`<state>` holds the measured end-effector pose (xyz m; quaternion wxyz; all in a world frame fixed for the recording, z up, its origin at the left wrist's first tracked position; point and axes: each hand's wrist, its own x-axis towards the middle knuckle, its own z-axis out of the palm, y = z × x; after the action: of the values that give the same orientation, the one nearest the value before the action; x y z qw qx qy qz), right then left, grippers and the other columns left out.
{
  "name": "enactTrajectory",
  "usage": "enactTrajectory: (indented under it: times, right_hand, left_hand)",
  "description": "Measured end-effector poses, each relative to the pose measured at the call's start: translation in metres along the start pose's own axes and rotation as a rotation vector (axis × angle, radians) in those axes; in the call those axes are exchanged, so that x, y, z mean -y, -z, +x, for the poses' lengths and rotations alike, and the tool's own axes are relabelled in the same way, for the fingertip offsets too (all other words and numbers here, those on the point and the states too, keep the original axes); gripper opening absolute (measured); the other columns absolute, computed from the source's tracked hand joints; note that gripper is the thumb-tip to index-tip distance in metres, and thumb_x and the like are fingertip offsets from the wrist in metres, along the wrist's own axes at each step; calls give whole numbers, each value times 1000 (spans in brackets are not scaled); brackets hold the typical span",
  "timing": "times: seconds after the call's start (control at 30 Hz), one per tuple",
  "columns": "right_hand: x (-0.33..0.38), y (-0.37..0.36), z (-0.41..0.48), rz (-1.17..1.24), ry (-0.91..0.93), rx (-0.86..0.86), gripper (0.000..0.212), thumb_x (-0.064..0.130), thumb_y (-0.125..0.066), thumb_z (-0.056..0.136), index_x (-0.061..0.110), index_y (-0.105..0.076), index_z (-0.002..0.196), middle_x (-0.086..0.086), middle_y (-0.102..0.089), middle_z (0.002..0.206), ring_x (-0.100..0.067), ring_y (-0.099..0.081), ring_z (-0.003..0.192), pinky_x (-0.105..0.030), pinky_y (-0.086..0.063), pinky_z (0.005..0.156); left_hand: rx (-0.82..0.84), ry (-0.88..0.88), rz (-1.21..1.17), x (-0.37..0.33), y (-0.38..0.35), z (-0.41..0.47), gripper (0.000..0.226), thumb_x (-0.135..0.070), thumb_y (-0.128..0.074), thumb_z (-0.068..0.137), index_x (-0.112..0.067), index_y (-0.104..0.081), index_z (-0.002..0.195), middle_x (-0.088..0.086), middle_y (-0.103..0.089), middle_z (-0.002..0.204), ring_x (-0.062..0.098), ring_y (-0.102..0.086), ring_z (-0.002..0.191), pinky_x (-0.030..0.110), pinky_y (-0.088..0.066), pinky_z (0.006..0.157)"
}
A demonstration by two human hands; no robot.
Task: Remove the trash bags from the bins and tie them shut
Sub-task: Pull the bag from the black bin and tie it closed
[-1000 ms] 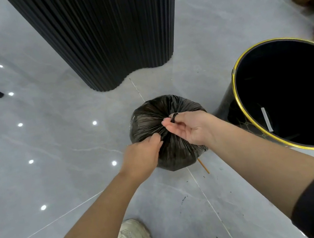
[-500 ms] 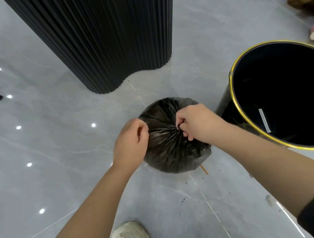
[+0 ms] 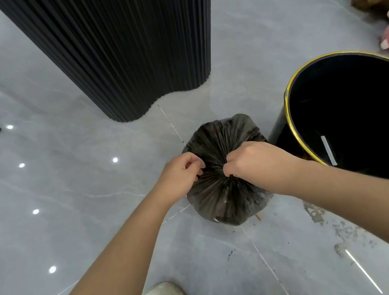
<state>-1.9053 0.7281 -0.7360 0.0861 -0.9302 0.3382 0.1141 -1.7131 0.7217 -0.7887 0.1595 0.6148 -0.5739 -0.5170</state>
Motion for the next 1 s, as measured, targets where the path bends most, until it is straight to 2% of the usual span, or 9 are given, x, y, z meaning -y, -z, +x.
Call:
enactTrajectory:
  times: [0.17,0.3,0.4,0.5,0.6,0.7,0.8,0.9,1.0]
  right_hand:
    - [-8,14,4,-90,-20,74,16,6,-50,90,16,-60,96,-1,-57,81,-28,-61,78,-34,-41,62]
    - [-13,12,6,455,-290,61,18,20,-51,95,11,-65,87,-4,-67,62,-16,-68,61,-36,-52,72]
    - [-12,4,-1,645,-421,-44,19,18,-56,93,6,-67,83,-8,-69,64,-12,-67,54,-28,-50,72]
    - [-12,-1,-5,524,-393,-46,15,17,-58,92,8,-65,82,-3,-65,61,-19,-67,64,-33,-50,75]
    - [-10,0,1,512,-390,-77,20,21,-53,94,12,-67,84,3,-58,63,-17,-55,57,-35,-52,72]
    - [-8,-2,4,436,-370,-93,21,27,-51,95,15,-69,93,1,-66,81,-20,-60,75,-37,-52,74]
    - [-8,-11,5,323,-350,-123,22,28,-47,95,17,-66,99,-3,-66,97,-25,-62,90,-38,-52,73]
    - [-6,-18,7,279,-359,-164,21,27,-45,95,18,-64,100,-1,-65,96,-25,-63,85,-38,-52,68]
    - [-4,-19,9,381,-469,-256,18,24,-50,92,19,-67,94,2,-67,75,-20,-63,71,-36,-53,63]
  left_hand:
    - [-145,-239,143,2,-9,0,28,-10,-54,90,-20,-57,116,-5,-54,116,7,-50,107,22,-40,98]
    - [-5,-375,327,5,-12,1,46,-14,-57,91,-22,-47,135,-3,-42,142,11,-35,132,28,-28,112]
    - [-111,-368,148,-3,-13,-7,28,-13,-48,95,-19,-59,121,-1,-59,121,10,-52,115,29,-40,101]
    - [21,-96,-164,-24,-2,-21,27,-39,-46,95,-25,-57,115,-4,-67,100,10,-62,95,27,-46,85]
    - [172,-57,201,-33,-2,-24,48,-45,-61,85,-26,-46,127,-8,-62,114,9,-57,107,30,-47,91]
    - [123,-112,357,-38,-6,-22,12,-22,-50,95,-18,-61,95,-6,-61,85,16,-58,85,25,-43,70]
    - [297,111,-46,-44,-1,-27,25,-16,-43,95,-18,-48,70,-6,-37,56,12,-32,48,23,-22,45]
    - [374,299,-426,-41,4,-33,39,-30,-36,100,-22,-35,62,-4,-25,53,11,-15,45,22,-9,44]
    - [383,393,-738,-36,-6,-41,39,-32,-32,100,-22,-34,63,-5,-23,53,8,-15,39,19,-12,39]
